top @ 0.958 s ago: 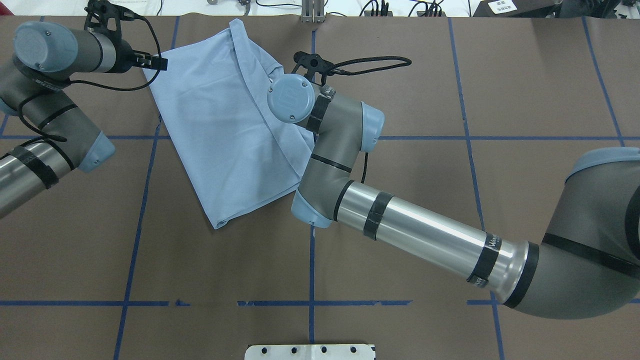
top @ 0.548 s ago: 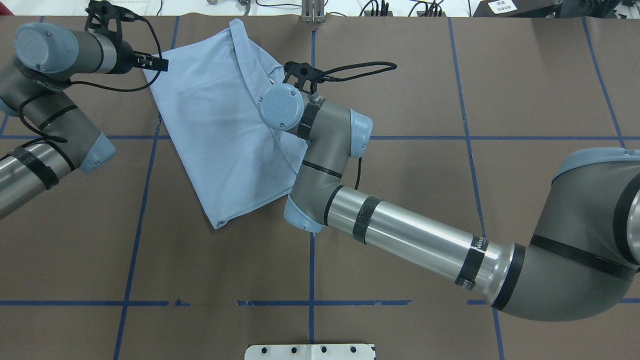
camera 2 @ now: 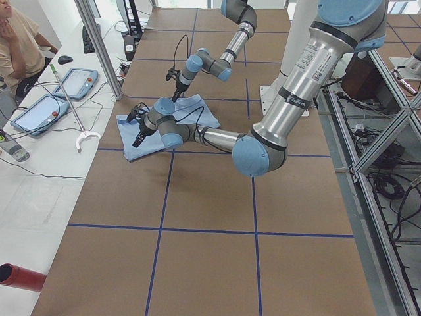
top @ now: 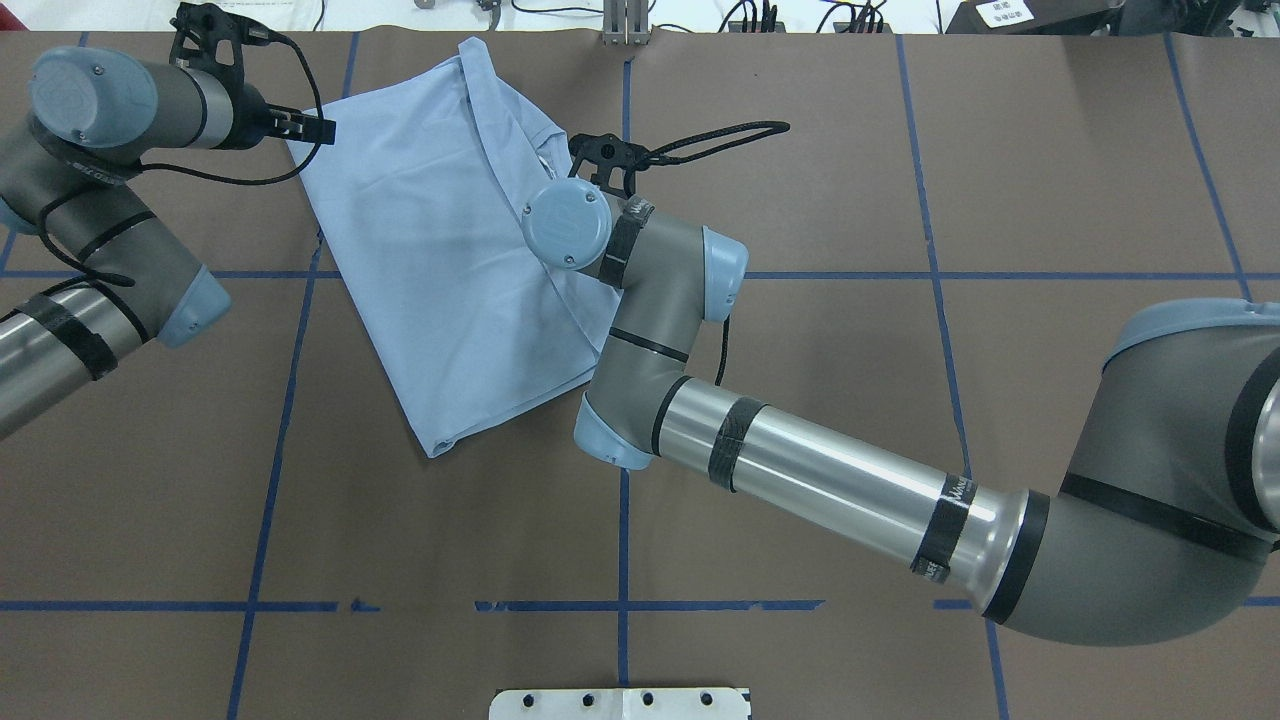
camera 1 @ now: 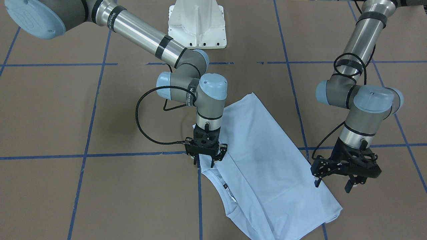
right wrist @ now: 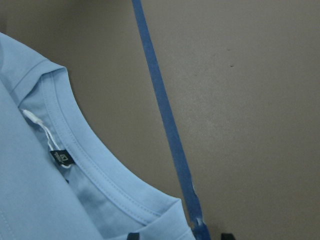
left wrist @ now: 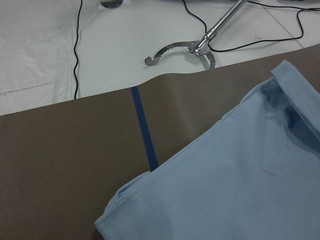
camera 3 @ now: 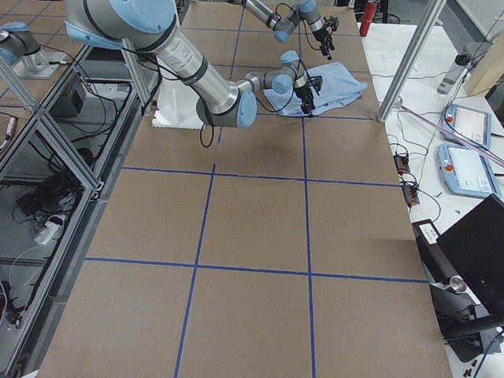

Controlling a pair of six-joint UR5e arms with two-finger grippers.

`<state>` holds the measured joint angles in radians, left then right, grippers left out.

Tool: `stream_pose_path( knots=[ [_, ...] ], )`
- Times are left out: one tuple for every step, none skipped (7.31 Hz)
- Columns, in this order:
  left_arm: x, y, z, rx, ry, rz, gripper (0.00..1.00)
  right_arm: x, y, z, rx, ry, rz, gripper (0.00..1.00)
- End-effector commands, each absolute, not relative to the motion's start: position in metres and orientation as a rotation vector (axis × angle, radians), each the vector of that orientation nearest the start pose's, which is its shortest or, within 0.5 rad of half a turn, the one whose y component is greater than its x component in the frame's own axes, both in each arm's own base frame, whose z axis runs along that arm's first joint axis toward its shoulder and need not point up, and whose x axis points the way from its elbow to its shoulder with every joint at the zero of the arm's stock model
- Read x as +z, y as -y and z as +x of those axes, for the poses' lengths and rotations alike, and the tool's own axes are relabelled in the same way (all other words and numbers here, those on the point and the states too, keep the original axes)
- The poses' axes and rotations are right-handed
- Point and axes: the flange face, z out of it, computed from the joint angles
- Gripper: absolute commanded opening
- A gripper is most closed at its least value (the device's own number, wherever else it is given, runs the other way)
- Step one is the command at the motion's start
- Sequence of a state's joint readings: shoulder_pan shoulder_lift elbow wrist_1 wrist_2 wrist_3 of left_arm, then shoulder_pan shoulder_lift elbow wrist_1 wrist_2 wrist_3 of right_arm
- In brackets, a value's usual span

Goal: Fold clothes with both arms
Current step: 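Move the right gripper onto the shirt's collar and grasp it, then drag the collar toward the robot with the right gripper, squaring the shirt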

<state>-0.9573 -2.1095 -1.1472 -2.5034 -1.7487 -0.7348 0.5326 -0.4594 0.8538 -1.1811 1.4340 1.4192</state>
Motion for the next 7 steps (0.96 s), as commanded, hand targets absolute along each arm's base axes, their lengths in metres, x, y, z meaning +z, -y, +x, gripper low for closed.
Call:
stream_pose_path(
  knots=[
    [0.446, 0.674, 0.333, -0.017, -0.777, 0.714, 1.0, 0.199, 0.574, -0.687, 0.41, 0.7, 0.39, 0.49],
    [0.447, 0.673, 0.334, -0.015, -0.777, 0.712, 1.0, 0.198, 0.574, -0.688, 0.41, 0.7, 0.39, 0.35],
    [0.45, 0.672, 0.334, -0.015, -0.775, 0.708, 1.0, 0.197, 0.574, -0.688, 0.41, 0.701, 0.39, 0.19],
    [0.45, 0.671, 0.334, -0.015, -0.774, 0.708, 1.0, 0.195, 0.573, -0.689, 0.409, 0.703, 0.39, 0.0],
    [0.451, 0.671, 0.334, -0.014, -0.776, 0.71, 1.0, 0.197, 0.572, -0.689, 0.407, 0.702, 0.389, 0.0],
    [0.453, 0.669, 0.334, -0.013, -0.776, 0.709, 1.0, 0.194, 0.572, -0.689, 0.405, 0.705, 0.389, 0.0],
    [0.453, 0.669, 0.334, -0.013, -0.776, 0.709, 1.0, 0.183, 0.571, -0.685, 0.396, 0.723, 0.399, 0.0]
  ],
)
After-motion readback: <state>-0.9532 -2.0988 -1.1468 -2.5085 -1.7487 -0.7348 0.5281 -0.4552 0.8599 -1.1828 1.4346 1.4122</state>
